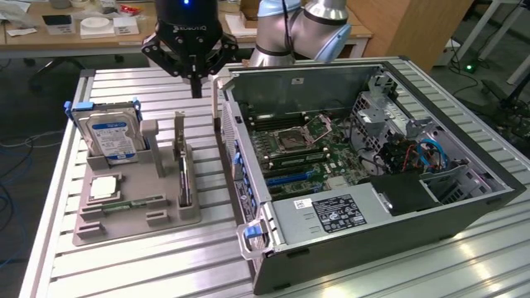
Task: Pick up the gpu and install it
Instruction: 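Reach for the gpu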
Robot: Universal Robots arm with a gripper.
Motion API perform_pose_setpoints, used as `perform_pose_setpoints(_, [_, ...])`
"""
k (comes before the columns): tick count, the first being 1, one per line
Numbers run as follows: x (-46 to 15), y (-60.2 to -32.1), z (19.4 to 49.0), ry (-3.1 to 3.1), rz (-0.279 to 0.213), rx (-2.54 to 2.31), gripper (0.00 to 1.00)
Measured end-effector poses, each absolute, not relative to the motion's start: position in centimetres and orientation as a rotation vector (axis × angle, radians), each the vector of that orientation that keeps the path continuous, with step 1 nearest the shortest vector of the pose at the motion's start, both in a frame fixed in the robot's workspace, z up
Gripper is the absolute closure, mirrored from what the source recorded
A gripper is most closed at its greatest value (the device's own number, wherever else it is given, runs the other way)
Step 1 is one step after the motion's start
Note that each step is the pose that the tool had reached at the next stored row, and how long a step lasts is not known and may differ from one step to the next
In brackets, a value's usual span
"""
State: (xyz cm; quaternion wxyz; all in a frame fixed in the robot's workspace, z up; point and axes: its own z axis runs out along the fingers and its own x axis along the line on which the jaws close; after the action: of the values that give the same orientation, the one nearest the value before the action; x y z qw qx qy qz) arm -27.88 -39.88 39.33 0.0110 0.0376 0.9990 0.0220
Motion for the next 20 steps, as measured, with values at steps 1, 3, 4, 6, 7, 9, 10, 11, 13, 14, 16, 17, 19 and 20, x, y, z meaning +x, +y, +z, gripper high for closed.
perform_pose_setpoints(1, [-28.0,-39.9,39.3,3.117,0.069,0.117,0.9])
perform_pose_setpoints(3, [-28.2,-39.9,39.3,3.117,0.069,0.117,0.9])
perform_pose_setpoints(4, [-28.3,-39.9,39.3,3.117,0.069,0.117,0.9])
perform_pose_setpoints(6, [-28.5,-39.9,39.3,3.117,0.069,0.117,0.9])
perform_pose_setpoints(7, [-28.6,-39.9,39.3,3.117,0.069,0.117,0.9])
perform_pose_setpoints(9, [-28.8,-39.9,39.3,3.118,0.069,0.117,0.9])
perform_pose_setpoints(10, [-28.9,-39.9,39.3,3.118,0.069,0.117,0.9])
perform_pose_setpoints(11, [-29.0,-39.9,39.3,3.118,0.069,0.117,0.9])
perform_pose_setpoints(13, [-29.2,-39.9,39.3,3.118,0.069,0.118,0.9])
perform_pose_setpoints(14, [-29.4,-39.9,39.3,3.118,0.069,0.117,0.9])
perform_pose_setpoints(16, [-29.6,-39.9,39.3,3.118,0.069,0.118,0.9])
perform_pose_setpoints(17, [-29.7,-39.9,39.3,3.119,0.069,0.118,0.9])
perform_pose_setpoints(19, [-29.9,-39.9,39.3,3.119,0.069,0.118,0.9])
perform_pose_setpoints(20, [-30.0,-39.9,39.3,3.119,0.069,0.118,0.9])
